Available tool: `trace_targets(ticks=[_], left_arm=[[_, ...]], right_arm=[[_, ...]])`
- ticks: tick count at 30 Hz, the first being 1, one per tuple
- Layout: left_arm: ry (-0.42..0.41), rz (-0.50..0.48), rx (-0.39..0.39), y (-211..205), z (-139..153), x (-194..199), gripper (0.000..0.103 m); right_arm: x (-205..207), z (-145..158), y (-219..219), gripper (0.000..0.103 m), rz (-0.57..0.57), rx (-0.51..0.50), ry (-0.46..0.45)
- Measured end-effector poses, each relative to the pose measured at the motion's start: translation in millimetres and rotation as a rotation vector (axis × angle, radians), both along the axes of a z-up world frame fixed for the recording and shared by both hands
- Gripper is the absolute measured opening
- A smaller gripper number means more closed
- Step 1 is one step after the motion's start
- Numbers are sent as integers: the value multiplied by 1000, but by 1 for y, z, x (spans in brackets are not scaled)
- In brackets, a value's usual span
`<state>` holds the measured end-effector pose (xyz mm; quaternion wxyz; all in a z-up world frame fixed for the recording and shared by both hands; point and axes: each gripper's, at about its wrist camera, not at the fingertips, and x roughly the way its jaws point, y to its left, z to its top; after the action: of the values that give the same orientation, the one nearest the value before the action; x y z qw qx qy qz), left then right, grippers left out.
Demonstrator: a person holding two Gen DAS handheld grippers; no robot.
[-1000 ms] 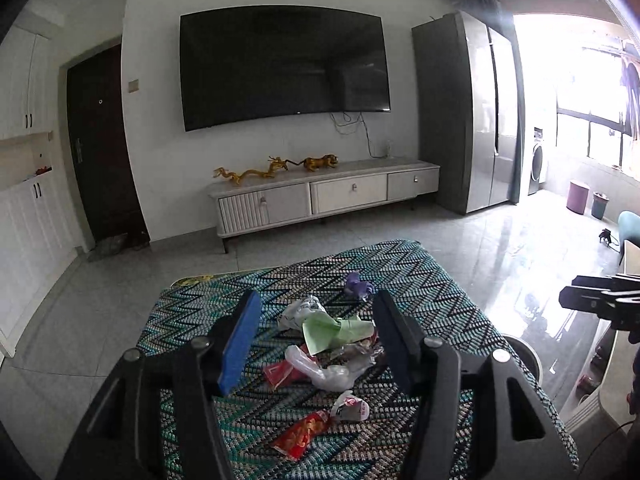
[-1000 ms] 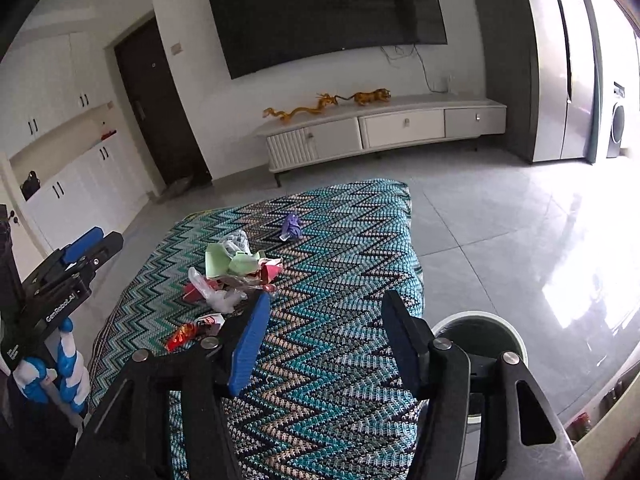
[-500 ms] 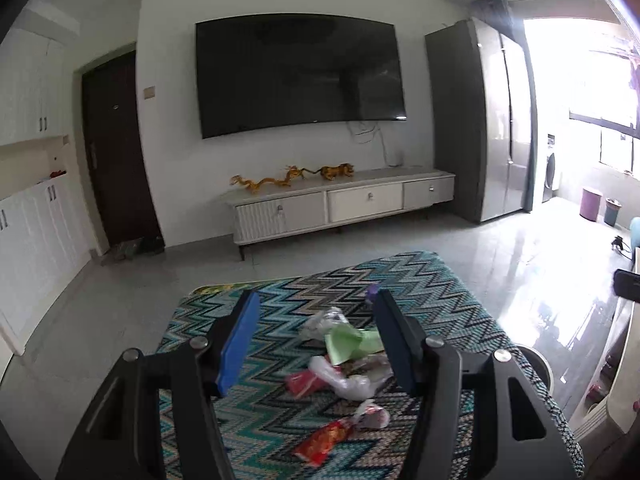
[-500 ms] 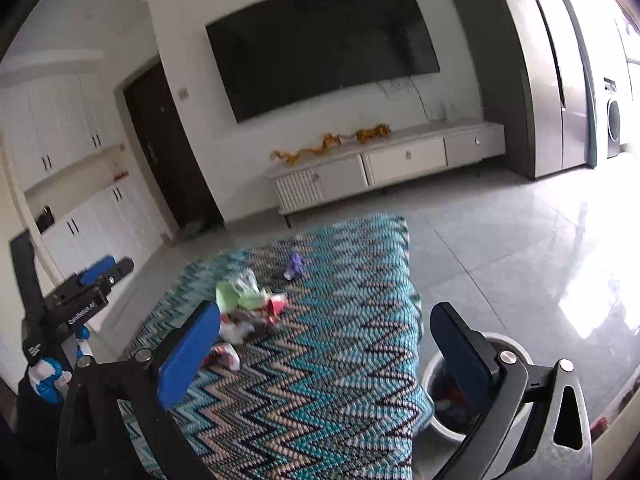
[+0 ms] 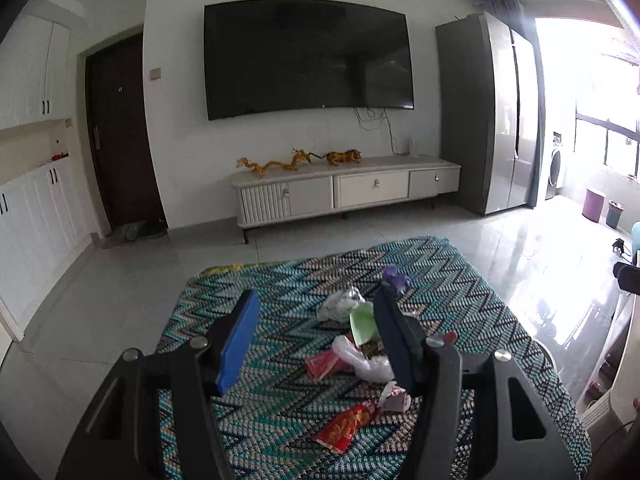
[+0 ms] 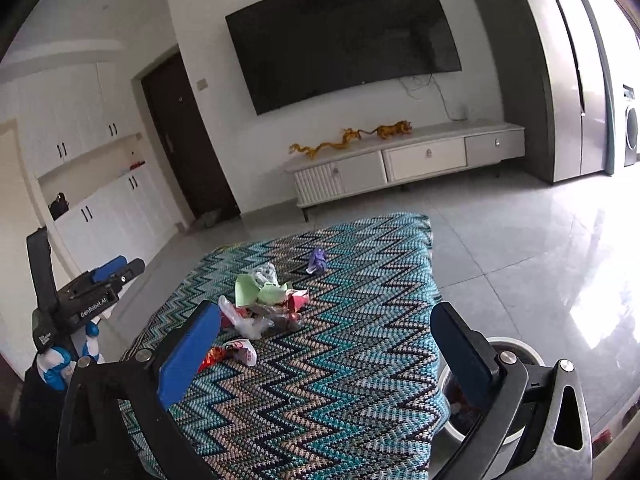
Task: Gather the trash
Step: 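Return both open grippers to the blanket above the remaining trash, then grasp the red snack bag with the left gripper while the right grasps the clear plastic wrapper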
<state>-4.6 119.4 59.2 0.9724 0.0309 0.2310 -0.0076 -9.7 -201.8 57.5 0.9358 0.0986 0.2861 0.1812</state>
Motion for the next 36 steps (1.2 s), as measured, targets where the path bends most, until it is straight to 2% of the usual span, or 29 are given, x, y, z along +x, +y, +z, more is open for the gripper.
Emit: trace_targets(ticks=[9, 20, 24, 28, 31, 34, 35, 36], left_arm=[[94, -47, -15, 14, -35, 19, 58], [277, -245, -55, 6, -99, 45, 57], [331, -272, -67, 6, -123, 55, 57], [343, -294, -96, 7, -134, 60, 57], [363, -321, -112, 5, -142, 62, 54], [362, -338, -115, 3, -143, 61, 50], [364, -345, -121, 2, -143, 61, 45], [368, -354, -130, 2, -143, 60, 39]], right_arm=[[43, -38, 28, 84, 75, -17, 103], [109, -104, 90, 60, 215, -25, 274], [129, -122, 101, 54, 221, -32, 316], [141, -132, 110, 44, 229, -33, 326], [148, -139, 114, 37, 234, -31, 340], [151, -141, 117, 21, 239, -33, 334], [150, -140, 119, 14, 239, -39, 330], [149, -139, 118, 11, 236, -40, 328]])
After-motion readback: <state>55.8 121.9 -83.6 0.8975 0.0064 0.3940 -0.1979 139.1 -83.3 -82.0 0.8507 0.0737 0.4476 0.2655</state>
